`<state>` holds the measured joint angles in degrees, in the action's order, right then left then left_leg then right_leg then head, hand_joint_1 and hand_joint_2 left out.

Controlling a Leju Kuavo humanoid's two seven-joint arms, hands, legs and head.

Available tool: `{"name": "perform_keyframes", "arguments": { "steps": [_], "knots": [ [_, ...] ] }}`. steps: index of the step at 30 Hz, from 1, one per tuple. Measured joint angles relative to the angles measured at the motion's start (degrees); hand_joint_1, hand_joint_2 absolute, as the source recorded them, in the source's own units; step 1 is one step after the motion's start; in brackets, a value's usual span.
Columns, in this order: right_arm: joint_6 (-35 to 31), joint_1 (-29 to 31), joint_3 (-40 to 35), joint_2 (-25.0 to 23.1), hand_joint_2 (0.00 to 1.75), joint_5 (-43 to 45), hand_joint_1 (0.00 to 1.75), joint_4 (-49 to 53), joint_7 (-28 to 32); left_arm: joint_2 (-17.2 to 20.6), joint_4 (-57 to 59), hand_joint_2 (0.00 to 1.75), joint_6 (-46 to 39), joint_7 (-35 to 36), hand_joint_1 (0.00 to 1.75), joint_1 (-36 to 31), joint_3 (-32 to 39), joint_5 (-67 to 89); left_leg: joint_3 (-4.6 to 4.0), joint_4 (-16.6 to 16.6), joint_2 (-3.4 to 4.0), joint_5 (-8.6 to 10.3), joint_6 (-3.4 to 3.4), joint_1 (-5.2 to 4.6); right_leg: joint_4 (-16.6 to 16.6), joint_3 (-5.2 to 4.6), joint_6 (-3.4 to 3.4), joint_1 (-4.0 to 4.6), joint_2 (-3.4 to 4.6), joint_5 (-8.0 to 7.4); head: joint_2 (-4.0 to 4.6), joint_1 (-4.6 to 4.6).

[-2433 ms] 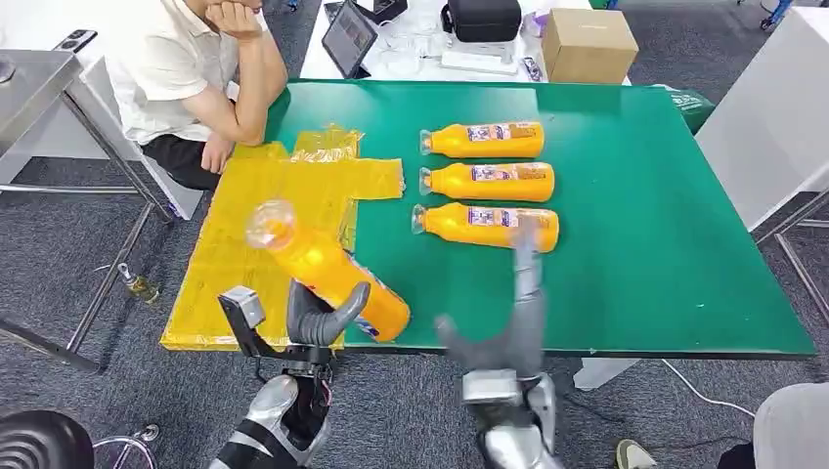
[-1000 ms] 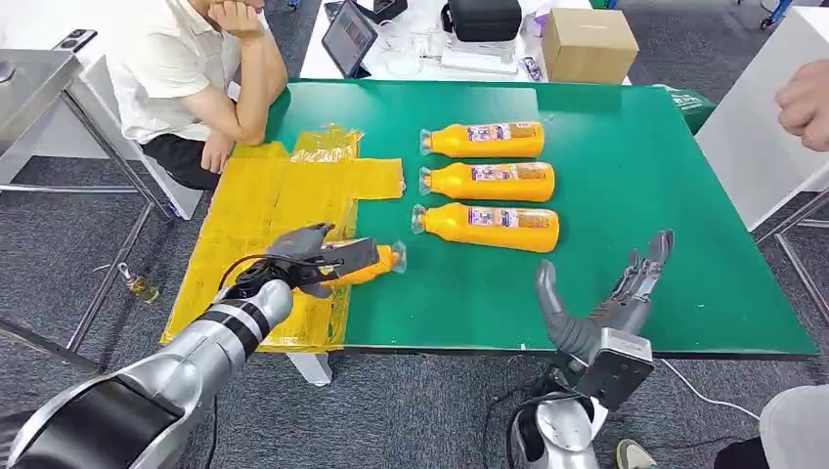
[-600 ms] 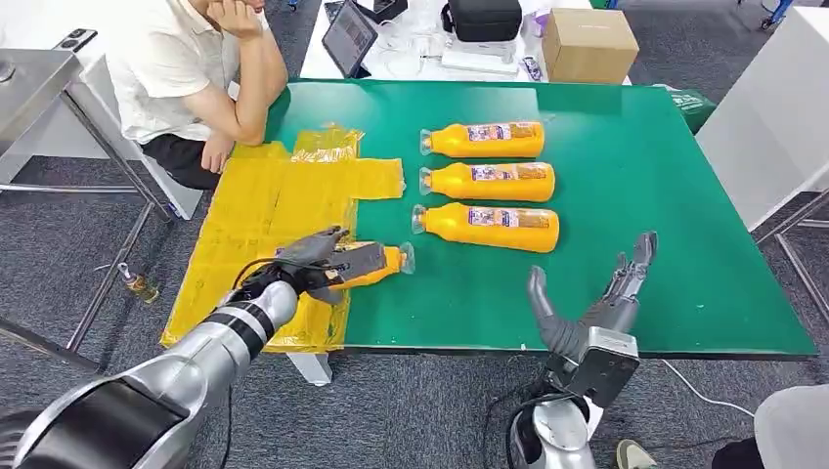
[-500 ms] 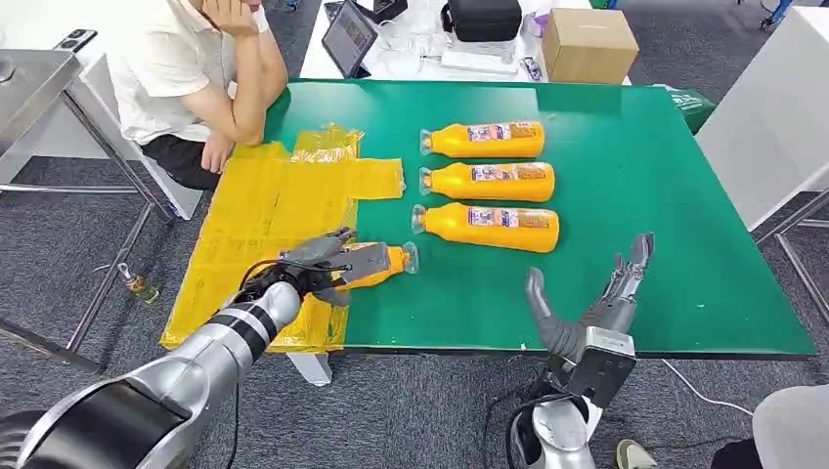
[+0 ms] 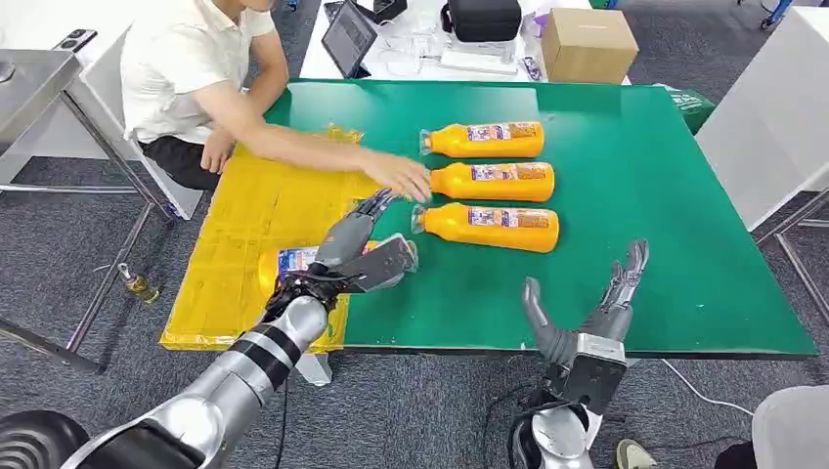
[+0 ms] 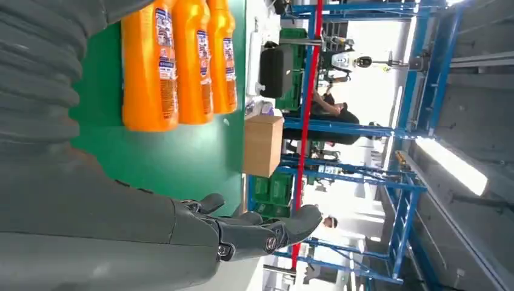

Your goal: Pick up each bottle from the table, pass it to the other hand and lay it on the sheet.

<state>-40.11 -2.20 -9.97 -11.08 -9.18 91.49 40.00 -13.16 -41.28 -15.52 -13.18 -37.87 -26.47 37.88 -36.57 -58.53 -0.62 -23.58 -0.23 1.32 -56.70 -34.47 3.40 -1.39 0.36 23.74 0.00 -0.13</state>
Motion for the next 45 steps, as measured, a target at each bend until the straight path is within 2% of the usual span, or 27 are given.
{"name": "perform_keyframes", "arguments": {
  "steps": [5, 9, 11, 13, 16, 20, 23, 28, 29, 31, 36, 45],
  "knots": [
    [0.02, -0.13, 0.04, 0.04, 1.75, -0.02, 0.0, 0.0, 0.0, -0.02, -2.82, 1.75, -0.24, -0.15, 0.0, 1.06, 0.0, -0.02, 0.0, 0.0, 0.0, 0.01, 0.0, 0.0, 0.0, 0.01, 0.0, 0.0, 0.0, -0.01, 0.0, -0.02],
    [0.0, -0.2, 0.07, 0.07, 1.75, -0.66, 0.0, -0.02, 0.0, 0.04, -6.83, 1.75, -6.54, -1.4, 0.0, 3.29, -0.29, 0.9, 0.0, 0.0, -0.01, 0.01, 0.0, 0.0, 0.0, 0.02, 0.0, 0.0, 0.0, 0.0, 0.0, -0.02],
    [0.7, -0.02, -0.15, 0.37, 1.75, -3.93, 0.0, -0.81, -0.68, 0.2, -9.98, 1.75, -7.43, -2.76, 0.0, 5.34, -0.85, -2.86, -0.02, 0.0, -0.01, -0.02, -0.01, 0.0, 0.0, 0.03, 0.01, 0.0, 0.0, 0.01, 0.0, 0.0],
    [2.89, 1.11, -0.9, 2.12, 1.75, -12.78, 0.0, -5.17, -4.55, 0.24, -13.65, 1.75, -4.52, -6.0, 0.0, 8.59, -1.55, -12.08, -0.01, 0.0, 0.02, -0.07, 0.0, -0.01, 0.01, 0.02, 0.01, 0.0, 0.01, 0.01, 0.0, 0.0],
    [1.29, 3.78, -0.75, 5.65, 1.75, -30.09, 0.0, -14.25, -7.85, -0.15, -18.22, 1.75, 1.49, -9.42, 0.0, 14.52, -3.03, -28.4, -0.03, -0.01, -0.11, -0.07, 0.02, -0.04, 0.04, -0.01, 0.04, -0.04, -0.03, 0.04, 0.0, -0.02],
    [0.65, 6.91, 3.83, 8.75, 1.75, -44.99, 0.0, -21.51, -8.18, -0.28, -20.86, 1.75, -0.68, -11.11, 0.0, 18.85, -6.08, -34.03, -0.06, -0.01, -0.2, -0.07, 0.03, -0.07, 0.04, 0.02, 0.05, -0.08, -0.05, 0.03, 0.0, -0.02],
    [0.59, 7.92, 6.03, 10.52, 1.75, -52.44, 0.0, -24.02, -11.96, -0.22, -22.39, 1.75, -3.19, -11.52, 0.0, 20.08, -7.56, -34.12, -0.05, -0.01, -0.22, -0.06, 0.03, -0.07, 0.04, 0.02, 0.05, -0.08, -0.04, 0.02, 0.0, 0.0],
    [1.53, 8.88, 5.33, 12.81, 1.75, -56.22, 0.0, -26.6, -19.4, -0.17, -23.15, 1.75, -4.15, -11.34, 0.0, 20.42, -8.2, -33.55, -0.04, -0.01, -0.21, -0.06, 0.03, -0.06, 0.03, 0.02, 0.05, -0.06, -0.03, 0.02, 0.0, 0.02],
    [3.21, 9.49, 3.27, 14.57, 1.75, -58.06, 0.0, -27.78, -24.86, -0.2, -23.46, 1.75, -3.56, -11.26, 0.0, 20.75, -8.35, -33.51, -0.05, -0.01, -0.22, -0.06, 0.03, -0.06, 0.03, 0.02, 0.05, -0.07, -0.05, 0.02, 0.0, 0.02],
    [4.28, 10.67, 1.25, 16.58, 1.75, -58.34, 0.0, -29.63, -28.04, -0.2, -23.76, 1.75, -3.06, -11.24, 0.0, 20.94, -8.59, -33.18, -0.07, -0.01, -0.24, -0.05, 0.04, -0.06, 0.03, 0.02, 0.05, -0.07, -0.08, 0.02, 0.0, 0.0],
    [4.87, 13.6, -1.23, 19.56, 1.75, -59.34, 0.0, -32.94, -30.06, -0.28, -24.35, 1.75, -2.8, -11.13, 0.0, 20.96, -8.9, -33.03, -0.07, -0.02, -0.23, -0.05, 0.04, -0.11, 0.03, 0.02, 0.05, -0.13, -0.07, 0.02, 0.0, 0.0],
    [4.85, 18.57, -3.43, 21.97, 1.75, -61.29, 0.0, -39.41, -32.39, -0.59, -24.55, 1.75, -2.91, -10.21, 0.0, 20.81, -10.03, -33.2, -0.05, -0.02, -0.23, -0.05, 0.04, -0.1, 0.03, 0.02, 0.05, -0.12, -0.07, 0.02, 0.0, 0.0]
  ]
}}
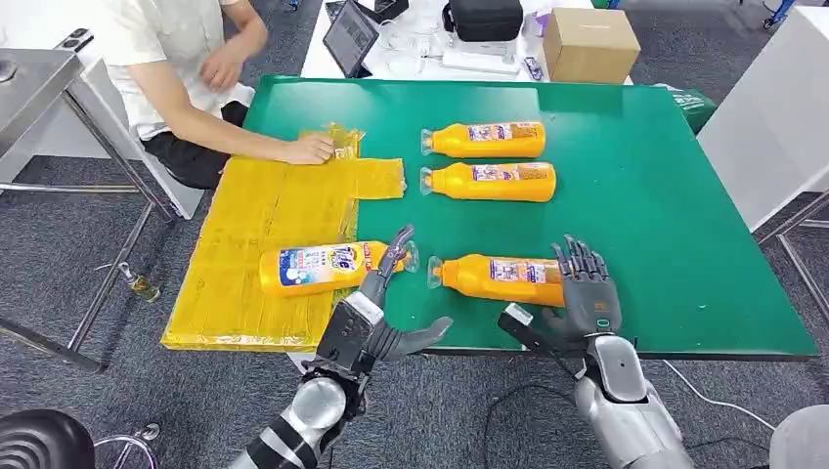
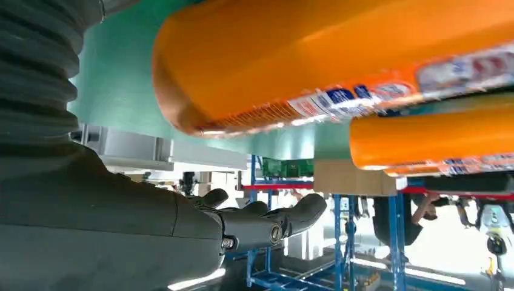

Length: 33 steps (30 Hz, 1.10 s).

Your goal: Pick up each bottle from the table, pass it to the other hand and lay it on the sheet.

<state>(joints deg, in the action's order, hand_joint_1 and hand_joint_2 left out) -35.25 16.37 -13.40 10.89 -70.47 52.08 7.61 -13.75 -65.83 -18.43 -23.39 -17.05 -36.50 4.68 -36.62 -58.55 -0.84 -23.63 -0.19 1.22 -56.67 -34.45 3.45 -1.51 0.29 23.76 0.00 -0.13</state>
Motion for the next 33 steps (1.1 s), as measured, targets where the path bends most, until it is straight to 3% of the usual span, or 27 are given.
{"name": "perform_keyframes", "arguments": {
  "steps": [8, 13, 14, 15, 16, 19, 23, 24, 25, 33],
  "knots": [
    [7.61, 2.76, -0.81, 0.83, 1.75, 0.85, 0.0, -4.48, -2.95, -0.17, -0.07, 1.75, 1.11, 1.27, 0.0, -0.28, -0.07, -1.79, 0.06, 0.0, 0.02, -0.01, 0.0, 0.0, 0.01, 0.02, 0.0, 0.0, 0.03, 0.0, 0.0, 0.0],
    [9.01, 3.82, -1.05, 1.05, 1.75, 1.49, 0.0, -5.77, -3.37, -0.17, -0.15, 1.75, 1.09, 1.53, 0.0, -0.33, -0.09, -1.97, 0.23, 0.0, 0.03, 0.01, 0.02, 0.0, 0.01, 0.21, 0.0, 0.0, 0.02, 0.0, 0.0, 0.02],
    [9.66, 4.03, -1.09, 1.05, 1.75, 1.49, 0.31, -5.94, -3.67, -0.17, -0.15, 1.75, 1.07, 1.62, 0.0, -0.34, -0.09, -1.97, 0.27, 0.0, 0.04, 0.01, 0.02, 0.0, 0.01, 0.24, 0.0, 0.0, 0.02, 0.0, 0.0, 0.0],
    [10.69, 4.44, -1.25, 1.05, 1.75, 1.53, 1.13, -6.32, -4.02, -0.17, -0.15, 1.75, 1.07, 1.75, 0.0, -0.35, -0.09, -2.05, 0.33, 0.0, 0.06, 0.0, 0.02, 0.0, 0.01, 0.28, 0.0, 0.0, 0.03, 0.0, 0.0, 0.02],
    [11.85, 4.96, -1.42, 1.07, 1.75, 1.9, 1.36, -6.71, -4.02, -0.17, -0.15, 1.75, 1.09, 1.86, 0.0, -0.39, -0.09, -2.14, 0.41, 0.0, 0.11, 0.0, 0.02, 0.0, 0.02, 0.33, 0.0, 0.0, 0.05, 0.0, 0.0, 0.0],
    [15.19, 6.49, -1.68, 1.4, 1.75, 3.74, 1.43, -8.7, -2.2, -0.17, -0.15, 1.75, 1.42, 1.97, 0.0, -0.64, -0.13, -2.36, 0.58, 0.0, 0.14, -0.03, 0.05, -0.01, 0.04, 0.49, 0.01, 0.0, 0.05, -0.01, 0.0, 0.0],
    [14.36, 7.27, -1.92, 1.51, 1.75, 5.12, 1.43, -11.02, -0.06, -0.17, -0.15, 1.75, 1.79, 1.92, 0.0, -0.92, -0.2, -2.93, 0.58, 0.0, 0.12, 0.02, 0.09, -0.01, 0.04, 0.53, 0.08, -0.01, 0.05, -0.08, 0.0, 0.0],
    [14.36, 7.63, -1.94, 1.53, 1.75, 5.16, 1.5, -11.56, 0.22, -0.17, -0.15, 1.75, 1.79, 1.9, 0.0, -1.01, -0.22, -2.97, 0.59, 0.0, 0.12, 0.04, 0.1, -0.01, 0.04, 0.52, 0.1, 0.0, 0.05, -0.11, 0.0, 0.02],
    [14.34, 7.84, -1.97, 1.53, 1.75, 5.16, 1.75, -11.91, 0.28, -0.17, -0.15, 1.75, 1.79, 1.9, 0.0, -1.04, -0.22, -2.97, 0.59, 0.0, 0.12, 0.06, 0.12, -0.01, 0.04, 0.54, 0.1, 0.0, 0.05, -0.11, 0.0, -0.02],
    [12.61, 9.11, -2.53, 1.55, 1.75, 7.32, 1.75, -14.16, 3.08, -0.17, -0.15, 1.75, 1.33, 1.33, 0.0, -1.32, -0.42, -3.78, 0.59, 0.0, 0.12, 0.07, 0.13, -0.01, 0.04, 0.53, 0.1, 0.0, 0.05, -0.11, 0.0, 0.0]
  ]
}}
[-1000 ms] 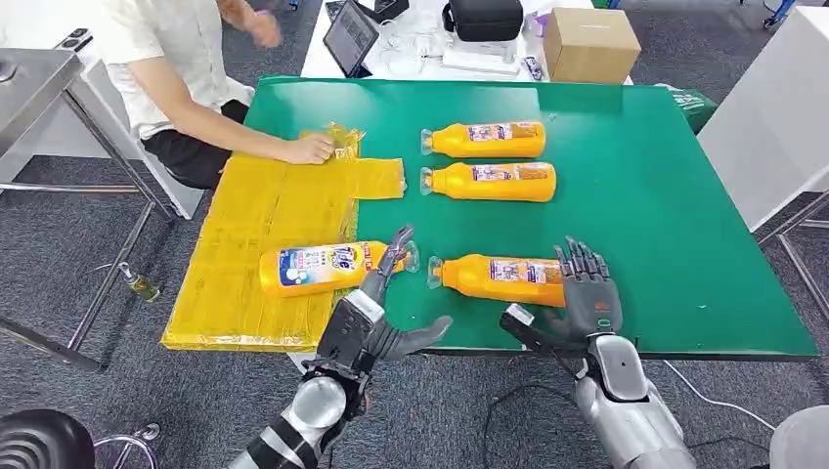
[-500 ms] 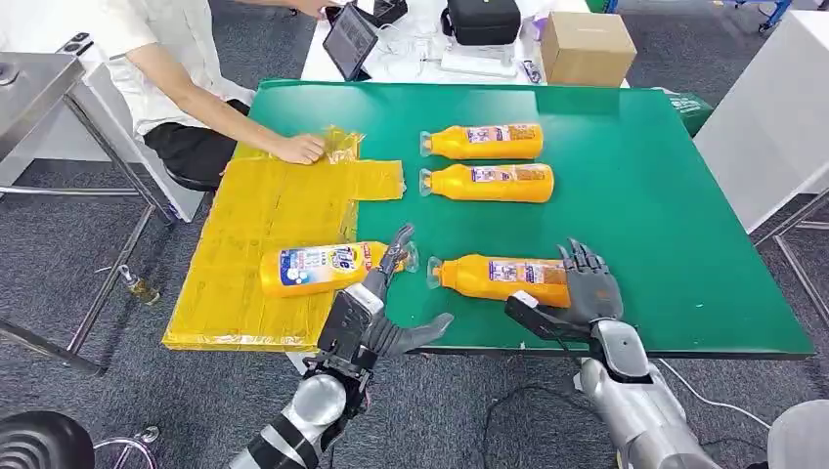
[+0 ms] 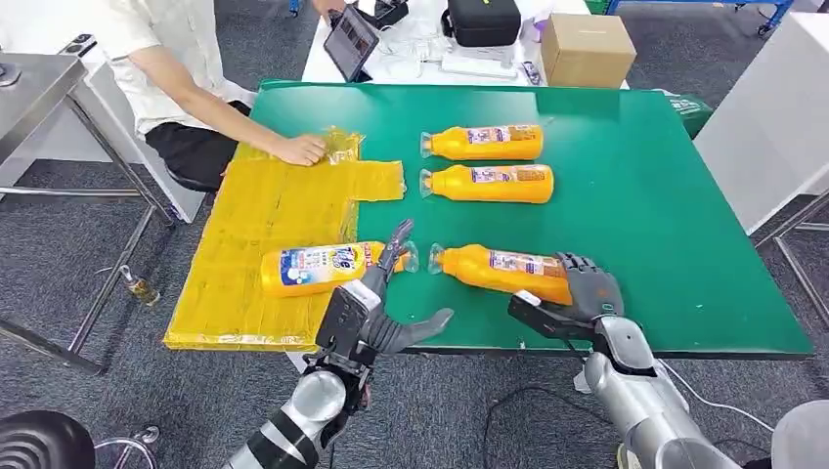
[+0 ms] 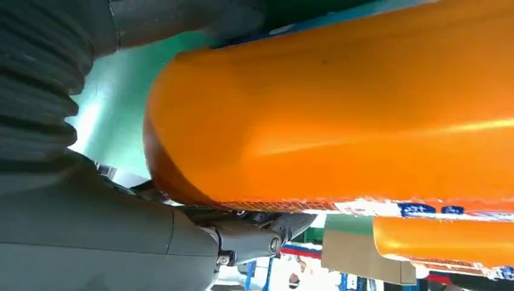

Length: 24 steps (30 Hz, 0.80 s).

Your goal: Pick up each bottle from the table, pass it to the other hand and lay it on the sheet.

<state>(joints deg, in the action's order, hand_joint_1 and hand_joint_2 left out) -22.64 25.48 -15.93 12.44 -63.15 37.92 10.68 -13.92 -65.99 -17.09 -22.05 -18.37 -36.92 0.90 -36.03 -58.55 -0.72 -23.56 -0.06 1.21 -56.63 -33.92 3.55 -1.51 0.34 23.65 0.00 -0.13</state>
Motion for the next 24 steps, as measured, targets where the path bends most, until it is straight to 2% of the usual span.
{"name": "perform_keyframes", "arguments": {
  "steps": [3, 7, 11, 13, 19, 24],
  "knots": [
    [0.59, 0.08, -0.24, 0.0, 1.75, 3.82, 1.75, -0.42, 3.77, 0.0, 0.0, 1.75, 0.15, -0.18, 0.0, -0.19, -0.28, -0.4, 0.0, 0.0, 0.01, -0.01, 0.0, 0.0, 0.0, -0.02, 0.0, 0.0, 0.0, 0.0, 0.0, 0.0],
    [5.54, -0.85, 0.56, -0.55, 1.75, 16.9, 1.75, 0.34, 12.76, 0.0, -0.02, 1.75, -0.89, -1.79, 0.0, -0.27, -0.63, -1.75, 0.0, 0.0, 0.06, -0.03, -0.01, 0.02, 0.0, -0.03, 0.0, 0.02, 0.01, 0.0, 0.0, 0.0],
    [7.61, -3.62, 1.88, -1.4, 1.75, 24.17, 1.75, 2.47, 16.62, -0.07, -0.61, 1.75, -3.31, -4.2, 0.0, 0.77, -0.33, -6.0, -0.01, 0.01, 0.1, -0.04, -0.02, 0.03, 0.0, -0.03, 0.0, 0.04, 0.01, 0.01, 0.0, 0.0],
    [6.86, -6.34, 3.12, -2.52, 1.75, 29.39, 1.75, 6.39, 19.72, -0.92, -0.48, 1.75, -6.38, -5.16, 0.0, 2.24, 1.62, -13.96, -0.06, 0.01, 0.04, -0.05, -0.04, 0.03, 0.0, -0.06, 0.0, 0.04, 0.0, 0.03, 0.0, -0.02],
    [7.41, -14.98, 4.41, -5.2, 1.75, 38.39, 1.75, 19.47, 20.57, -0.7, 3.41, 1.75, -4.09, -10.14, 0.0, 6.52, 3.89, -27.18, -0.39, 0.02, -0.12, -0.06, -0.04, 0.02, -0.03, -0.33, 0.01, 0.02, -0.03, 0.05, 0.0, 0.0],
    [8.15, -18.12, 4.41, -6.25, 1.75, 39.72, 1.75, 24.17, 20.51, -0.04, 3.8, 1.75, -2.55, -8.78, 0.0, 8.35, 4.68, -29.23, -0.55, 0.02, -0.14, -0.06, -0.04, 0.01, -0.02, -0.46, 0.01, 0.0, -0.05, 0.06, 0.0, 0.0]
  ]
}}
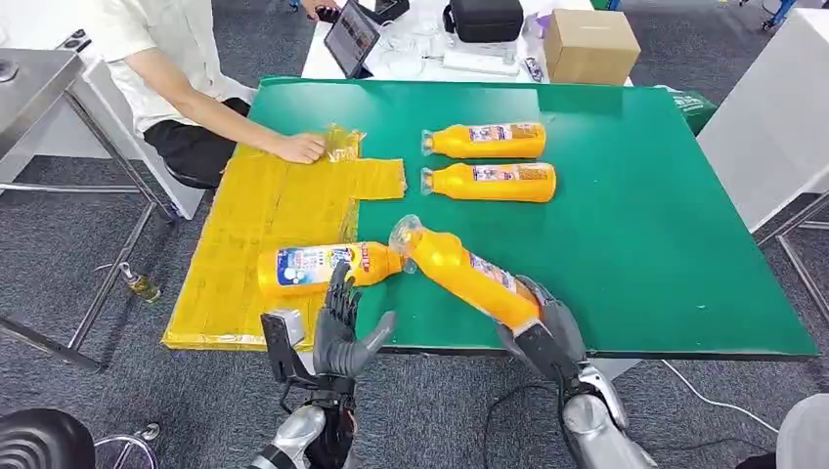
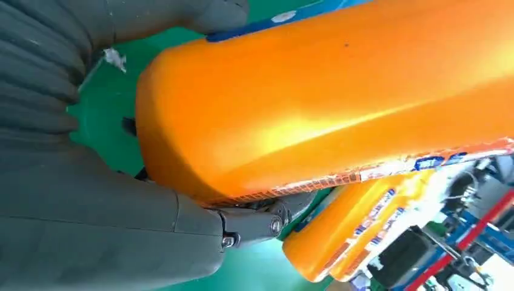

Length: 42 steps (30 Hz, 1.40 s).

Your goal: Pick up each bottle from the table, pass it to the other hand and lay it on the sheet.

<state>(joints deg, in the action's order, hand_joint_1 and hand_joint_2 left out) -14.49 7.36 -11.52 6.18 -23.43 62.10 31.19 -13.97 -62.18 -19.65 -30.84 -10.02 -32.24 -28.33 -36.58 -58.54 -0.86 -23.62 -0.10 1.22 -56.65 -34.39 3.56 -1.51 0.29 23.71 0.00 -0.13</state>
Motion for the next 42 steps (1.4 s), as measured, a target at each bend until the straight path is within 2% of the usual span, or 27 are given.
{"name": "perform_keyframes", "arguments": {
  "steps": [5, 16, 25, 32, 37, 38, 39, 40, 41, 42],
  "knots": [
    [-0.31, -1.92, -0.07, -1.55, 1.75, 0.02, 1.75, 1.13, 1.03, 1.29, -3.01, 1.75, 5.11, 2.42, 0.0, 2.53, -0.72, 0.42, -0.01, 0.0, 0.01, 0.0, 0.0, 0.01, 0.0, -0.03, 0.0, 0.01, 0.0, 0.0, 0.0, -0.02],
    [0.39, -2.54, -2.36, -3.47, 1.75, -1.58, 1.75, 2.27, 1.05, 2.73, -7.56, 1.75, 8.46, 2.66, 0.0, 3.27, -3.3, 3.33, -0.02, 0.0, 0.02, 0.0, -0.01, 0.0, 0.0, -0.04, -0.01, 0.0, 0.03, 0.0, 0.0, -0.04],
    [0.94, -0.84, -10.88, -5.77, 1.75, -3.34, 1.75, 1.64, 0.46, 2.45, -8.07, 1.75, 10.2, 5.65, 0.0, 0.37, -4.15, 1.97, -0.01, 0.0, 0.03, 0.02, -0.03, 0.04, -0.01, -0.07, -0.01, 0.04, 0.03, -0.01, 0.0, -0.02],
    [0.79, 0.38, -14.45, -6.34, 1.75, -2.19, 1.75, 0.46, 1.22, 2.12, -5.96, 1.75, 10.64, 8.46, 0.0, -1.76, -4.59, 0.88, -0.03, 0.0, 0.03, 0.02, -0.02, 0.02, -0.01, -0.08, -0.01, 0.01, 0.02, -0.01, 0.0, -0.02],
    [-0.11, 1.01, -16.31, -6.82, 1.75, -1.31, 1.75, -0.16, 2.21, 0.92, -1.86, 1.75, 7.78, 9.68, 0.0, -3.97, -4.74, 0.15, -0.03, 0.0, 0.03, 0.02, -0.02, 0.02, -0.01, -0.09, -0.01, 0.01, 0.02, -0.01, 0.0, 0.0],
    [-0.11, 1.08, -16.61, -6.82, 1.75, -1.18, 1.75, -0.29, 2.21, 0.68, -1.24, 1.75, 7.71, 9.46, 0.12, -4.38, -4.72, 0.09, -0.03, 0.0, 0.02, 0.03, -0.02, 0.02, -0.01, -0.09, -0.01, 0.01, 0.02, -0.01, 0.0, 0.0],
    [-0.11, 1.2, -16.9, -6.84, 1.75, -1.09, 1.75, -0.48, 2.21, 0.48, -0.61, 1.75, 7.67, 8.98, 1.66, -4.81, -4.72, 0.07, -0.03, 0.0, 0.02, 0.03, -0.02, 0.02, -0.01, -0.09, -0.01, 0.01, 0.02, -0.01, 0.0, 0.0],
    [-0.02, 1.39, -17.11, -6.93, 1.75, -1.01, 1.75, -0.61, 2.21, 0.28, -0.11, 1.75, 7.67, 8.61, 1.66, -5.22, -4.7, 0.02, -0.03, 0.0, 0.02, 0.03, -0.02, 0.02, -0.01, -0.1, -0.01, 0.01, 0.03, -0.01, 0.0, 0.0],
    [0.0, 1.51, -17.22, -7.02, 1.75, -0.88, 1.57, -0.77, 2.21, 0.15, 0.26, 1.75, 7.65, 8.28, 1.75, -5.54, -4.7, 0.0, -0.03, 0.0, 0.02, 0.03, -0.02, 0.02, -0.01, -0.1, -0.01, 0.01, 0.04, -0.01, 0.0, 0.0],
    [0.0, 1.67, -17.31, -7.1, 1.75, -0.72, 1.17, -0.88, 2.21, 0.07, 0.48, 1.75, 7.38, 7.77, 1.75, -5.72, -4.7, 0.0, -0.03, 0.0, 0.03, 0.03, -0.02, 0.02, -0.01, -0.1, -0.01, 0.01, 0.04, -0.01, 0.0, -0.02]
  ]
}}
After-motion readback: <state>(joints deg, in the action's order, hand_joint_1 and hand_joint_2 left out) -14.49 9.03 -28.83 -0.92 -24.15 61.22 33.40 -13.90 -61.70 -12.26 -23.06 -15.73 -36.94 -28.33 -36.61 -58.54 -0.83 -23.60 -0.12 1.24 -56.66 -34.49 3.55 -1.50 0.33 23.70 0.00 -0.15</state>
